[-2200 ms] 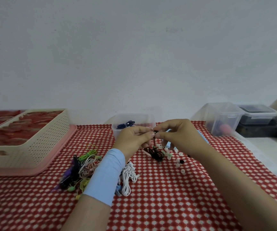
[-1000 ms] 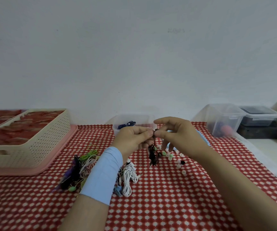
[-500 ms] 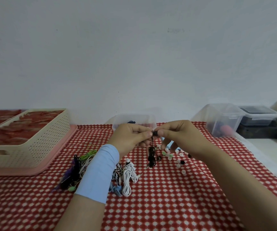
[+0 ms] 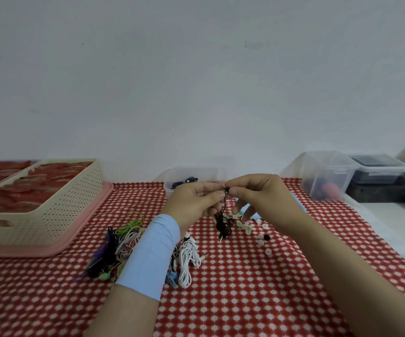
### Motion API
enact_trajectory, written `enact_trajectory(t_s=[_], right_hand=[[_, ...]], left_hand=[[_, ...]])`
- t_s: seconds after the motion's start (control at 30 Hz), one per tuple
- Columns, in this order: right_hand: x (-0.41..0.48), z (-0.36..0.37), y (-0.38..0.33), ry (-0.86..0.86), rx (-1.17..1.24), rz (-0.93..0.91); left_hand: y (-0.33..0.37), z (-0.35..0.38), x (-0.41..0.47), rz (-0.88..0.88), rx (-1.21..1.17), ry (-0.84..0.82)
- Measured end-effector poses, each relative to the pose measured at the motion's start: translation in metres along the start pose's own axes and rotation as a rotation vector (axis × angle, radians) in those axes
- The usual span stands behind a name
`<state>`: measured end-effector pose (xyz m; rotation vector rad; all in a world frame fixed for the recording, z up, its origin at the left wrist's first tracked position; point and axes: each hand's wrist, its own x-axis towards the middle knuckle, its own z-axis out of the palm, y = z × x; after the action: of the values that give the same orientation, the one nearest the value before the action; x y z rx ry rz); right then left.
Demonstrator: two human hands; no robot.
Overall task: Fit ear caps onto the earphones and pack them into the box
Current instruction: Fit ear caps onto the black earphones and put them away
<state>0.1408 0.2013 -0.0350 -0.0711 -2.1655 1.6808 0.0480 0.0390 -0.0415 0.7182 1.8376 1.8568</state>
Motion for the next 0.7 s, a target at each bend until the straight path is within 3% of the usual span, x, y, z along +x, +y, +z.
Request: enact_trajectory(t_s=[0.33, 0.7], right_hand=[[0.001, -0.004, 0.001, -0.054, 0.130, 0.185], [0.002, -0.011, 0.001, -0.163, 0.119, 0.308]], left_hand=[[-0.001, -0.002, -0.001, 0.016, 0.053, 0.006], [-0.002, -0.001, -0.001, 0.096, 0.274, -0.037]])
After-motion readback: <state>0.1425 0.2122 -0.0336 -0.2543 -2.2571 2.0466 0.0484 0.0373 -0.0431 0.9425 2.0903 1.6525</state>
